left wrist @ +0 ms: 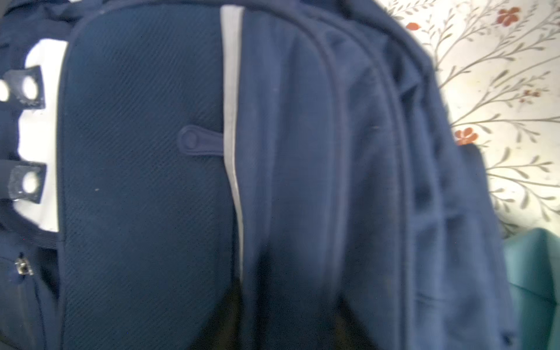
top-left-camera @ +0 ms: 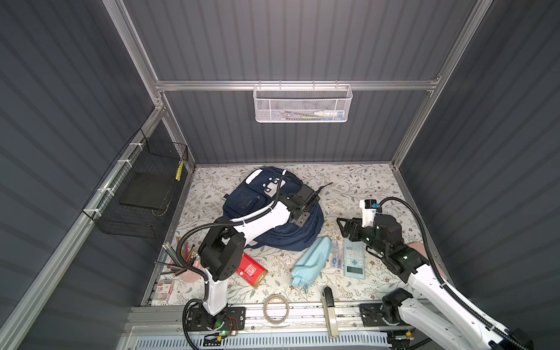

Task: Pack books, pencil case, and school supplies into a backpack
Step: Open the student bag at the center of the table, then pick up the pencil pouch from the bottom-center of the table.

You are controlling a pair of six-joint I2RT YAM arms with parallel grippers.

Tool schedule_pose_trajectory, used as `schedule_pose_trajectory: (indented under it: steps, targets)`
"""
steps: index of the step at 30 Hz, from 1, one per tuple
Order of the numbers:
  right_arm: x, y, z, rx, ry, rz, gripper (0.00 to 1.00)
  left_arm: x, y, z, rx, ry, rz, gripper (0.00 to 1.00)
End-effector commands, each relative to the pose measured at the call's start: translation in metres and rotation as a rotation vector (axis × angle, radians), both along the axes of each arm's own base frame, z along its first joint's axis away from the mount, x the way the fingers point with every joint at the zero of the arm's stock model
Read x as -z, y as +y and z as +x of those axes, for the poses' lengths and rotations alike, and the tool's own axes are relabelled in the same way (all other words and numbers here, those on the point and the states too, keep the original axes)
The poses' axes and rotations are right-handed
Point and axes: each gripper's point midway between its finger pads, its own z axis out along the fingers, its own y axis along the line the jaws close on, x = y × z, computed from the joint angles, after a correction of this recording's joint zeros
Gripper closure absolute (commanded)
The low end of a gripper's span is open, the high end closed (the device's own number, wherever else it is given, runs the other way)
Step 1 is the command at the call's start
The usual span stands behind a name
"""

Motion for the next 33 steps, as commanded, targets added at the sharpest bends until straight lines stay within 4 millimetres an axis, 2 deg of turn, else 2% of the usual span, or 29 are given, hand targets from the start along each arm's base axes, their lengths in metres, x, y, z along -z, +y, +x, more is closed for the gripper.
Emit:
schedule_pose_trajectory:
  steps: [1,8,10,14,19,24,28,33]
  targets:
    - [0.011,-0.003,-0.003,0.015,0.037,0.001,0.21,-0.034,0.014,0.008,-0.040,-0.051,-0.010,1.00]
    - [0.028,-0.004,-0.009,0.021,0.112,0.001,0.19,-0.109,0.024,0.009,-0.035,-0.075,-0.208,1.00]
    - [0.032,-0.004,-0.011,0.020,0.129,0.000,0.19,-0.122,0.029,0.009,-0.024,-0.066,-0.266,1.00]
    - [0.039,-0.009,-0.015,0.043,0.175,-0.012,0.18,-0.135,0.037,0.009,-0.022,-0.042,-0.352,1.00]
    - [0.046,-0.008,-0.030,0.050,0.305,0.015,0.16,-0.132,0.039,0.009,-0.027,-0.014,-0.399,1.00]
    - [0.075,0.005,-0.060,0.049,0.539,0.100,0.14,-0.126,0.034,0.007,-0.031,0.008,-0.425,1.00]
    - [0.080,0.033,-0.082,0.018,0.624,0.134,0.11,-0.124,0.033,0.006,-0.032,0.019,-0.435,1.00]
    - [0.083,0.070,-0.094,-0.046,0.702,0.158,0.10,-0.119,0.032,0.005,-0.037,0.031,-0.441,1.00]
